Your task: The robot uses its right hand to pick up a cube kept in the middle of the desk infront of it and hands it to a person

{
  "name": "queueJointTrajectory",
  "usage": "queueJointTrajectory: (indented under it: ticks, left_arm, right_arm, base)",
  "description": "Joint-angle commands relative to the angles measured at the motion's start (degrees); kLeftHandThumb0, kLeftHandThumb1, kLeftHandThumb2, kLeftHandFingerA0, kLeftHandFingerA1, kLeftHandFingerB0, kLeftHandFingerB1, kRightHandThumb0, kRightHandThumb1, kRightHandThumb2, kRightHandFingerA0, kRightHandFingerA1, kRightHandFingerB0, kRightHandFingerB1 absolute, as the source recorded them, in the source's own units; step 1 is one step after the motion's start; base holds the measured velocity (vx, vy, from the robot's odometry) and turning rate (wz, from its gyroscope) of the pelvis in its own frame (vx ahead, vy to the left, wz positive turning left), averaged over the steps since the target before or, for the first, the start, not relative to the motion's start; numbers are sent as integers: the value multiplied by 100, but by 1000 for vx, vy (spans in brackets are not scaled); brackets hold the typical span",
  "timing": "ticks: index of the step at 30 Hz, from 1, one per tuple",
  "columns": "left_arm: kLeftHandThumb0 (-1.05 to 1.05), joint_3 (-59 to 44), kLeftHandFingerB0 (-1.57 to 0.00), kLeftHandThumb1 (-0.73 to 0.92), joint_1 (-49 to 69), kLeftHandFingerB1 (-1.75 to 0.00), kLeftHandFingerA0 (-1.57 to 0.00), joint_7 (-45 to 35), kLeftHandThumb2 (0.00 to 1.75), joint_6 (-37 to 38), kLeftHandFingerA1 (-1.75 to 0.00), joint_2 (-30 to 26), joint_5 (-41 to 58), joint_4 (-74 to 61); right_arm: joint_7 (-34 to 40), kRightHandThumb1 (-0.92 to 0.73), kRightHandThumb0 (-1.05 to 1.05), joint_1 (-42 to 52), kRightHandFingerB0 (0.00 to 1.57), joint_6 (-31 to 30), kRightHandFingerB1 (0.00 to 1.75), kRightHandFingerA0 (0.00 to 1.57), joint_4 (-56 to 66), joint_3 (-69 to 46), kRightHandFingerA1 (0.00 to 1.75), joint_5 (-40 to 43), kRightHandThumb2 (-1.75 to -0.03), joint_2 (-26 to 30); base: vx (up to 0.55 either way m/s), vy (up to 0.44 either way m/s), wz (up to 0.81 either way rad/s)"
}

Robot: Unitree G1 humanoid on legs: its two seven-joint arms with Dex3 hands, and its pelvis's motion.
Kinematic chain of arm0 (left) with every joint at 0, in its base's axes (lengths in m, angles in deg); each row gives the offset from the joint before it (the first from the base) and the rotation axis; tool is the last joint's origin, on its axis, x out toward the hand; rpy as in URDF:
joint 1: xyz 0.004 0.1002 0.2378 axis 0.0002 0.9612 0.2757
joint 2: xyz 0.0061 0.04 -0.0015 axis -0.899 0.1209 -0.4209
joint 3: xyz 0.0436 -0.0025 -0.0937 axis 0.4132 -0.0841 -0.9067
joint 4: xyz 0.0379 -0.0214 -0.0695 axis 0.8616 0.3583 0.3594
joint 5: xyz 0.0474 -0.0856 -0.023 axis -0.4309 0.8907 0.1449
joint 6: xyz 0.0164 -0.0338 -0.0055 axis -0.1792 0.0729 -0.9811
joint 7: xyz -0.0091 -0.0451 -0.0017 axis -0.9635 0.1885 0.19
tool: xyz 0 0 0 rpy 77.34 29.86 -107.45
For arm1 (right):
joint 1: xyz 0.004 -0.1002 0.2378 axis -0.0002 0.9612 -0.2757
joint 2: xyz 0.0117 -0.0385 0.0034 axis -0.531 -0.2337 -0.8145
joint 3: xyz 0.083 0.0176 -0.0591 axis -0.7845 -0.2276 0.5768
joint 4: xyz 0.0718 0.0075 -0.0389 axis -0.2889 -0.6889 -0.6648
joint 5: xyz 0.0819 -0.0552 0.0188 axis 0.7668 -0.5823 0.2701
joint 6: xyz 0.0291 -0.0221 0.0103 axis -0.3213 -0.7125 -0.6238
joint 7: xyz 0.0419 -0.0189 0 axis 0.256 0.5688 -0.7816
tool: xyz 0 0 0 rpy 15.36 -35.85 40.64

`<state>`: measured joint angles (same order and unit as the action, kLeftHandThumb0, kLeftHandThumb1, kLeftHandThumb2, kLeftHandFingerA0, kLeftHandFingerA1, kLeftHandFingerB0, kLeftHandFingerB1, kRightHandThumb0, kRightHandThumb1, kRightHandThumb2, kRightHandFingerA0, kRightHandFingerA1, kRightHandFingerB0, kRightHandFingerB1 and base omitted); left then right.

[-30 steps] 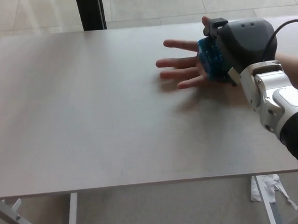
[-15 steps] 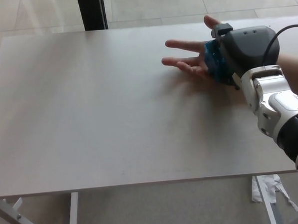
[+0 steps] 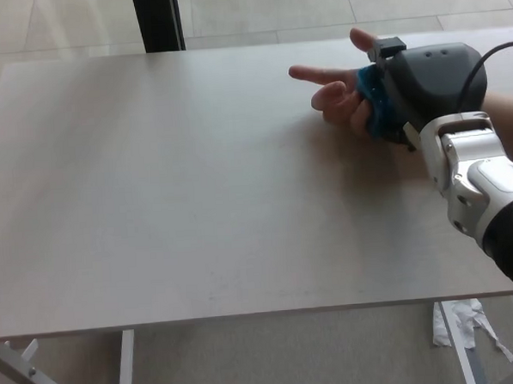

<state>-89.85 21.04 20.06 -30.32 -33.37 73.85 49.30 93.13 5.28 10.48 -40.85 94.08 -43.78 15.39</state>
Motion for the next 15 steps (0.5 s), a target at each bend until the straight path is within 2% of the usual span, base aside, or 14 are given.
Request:
queueJointTrajectory:
  ticks: [1,2,3,4,5,6,7,8,9,10,11,15]
  left_arm:
    - [-62,-4,-66,49,57,-43,-80,-6,55,169,-61,-31,31,-4]
    - [-63,-14,-70,48,47,-45,-80,-1,56,138,-63,-28,50,-24]
    - [-64,-12,-67,48,71,-45,-80,-4,56,151,-63,-29,48,-36]
    - [-64,-4,-67,48,112,-45,-80,-12,56,192,-63,-31,35,-43]
    - [-64,25,-67,48,100,-44,-78,26,56,189,-62,-40,-4,-9]
    - [-61,-14,-68,49,119,-44,-77,36,56,126,-60,-64,32,20]
    - [-62,-26,-66,49,162,-43,-78,-10,56,165,-61,-65,48,4]
    - [-61,-31,-66,49,166,-43,-75,10,55,137,-59,-66,54,-6]
    - [-63,-3,-68,49,156,-43,-77,53,56,92,-59,-85,20,1]
    - [-61,-2,-68,49,149,-43,-76,64,56,81,-58,-92,17,7]
    - [-60,-22,-68,50,144,-43,-77,53,56,74,-58,-96,38,7]
    - [-60,-103,-67,49,191,-43,-79,-28,56,109,-59,-120,112,-3]
  right_arm:
    - [62,-68,-49,-104,60,-9,46,60,-110,-4,54,-55,-61,119]
    - [-75,-68,-50,-150,57,-72,43,48,-80,11,49,-69,-60,125]
    - [-145,-67,-51,-170,52,-104,42,42,-65,16,49,-67,-60,111]
    - [-169,-67,-51,-172,52,-114,42,42,-62,14,49,-55,-60,86]
    - [-429,-66,-56,-217,41,-273,41,28,-17,63,52,-93,-60,73]
    - [-614,-50,-64,-236,24,-400,51,13,38,131,56,-147,-87,30]
    - [-867,-48,-69,-265,12,-530,52,1,108,145,51,-131,-88,-12]
    - [-1005,-47,-79,-233,6,-538,41,0,277,155,37,-132,-89,26]
    - [-1084,-48,-81,-179,0,-505,32,0,492,179,36,-163,-91,107]
    - [-1094,-48,-83,-155,0,-461,29,0,587,181,35,-165,-91,154]
    - [-1207,-59,-102,-87,0,-402,16,0,917,125,21,-125,-97,284]
    - [-1957,-60,-105,116,0,-496,16,0,2095,-221,17,160,-100,594]
  base:
    - [0,0,0]
    - [0,0,0]
    - [0,0,0]
    - [0,0,0]
    - [0,0,0]
    - [0,0,0]
    - [0,0,0]
    - [0,0,0]
    - [0,0,0]
    - [0,0,0]
    - [0,0,0]
    - [0,0,0]
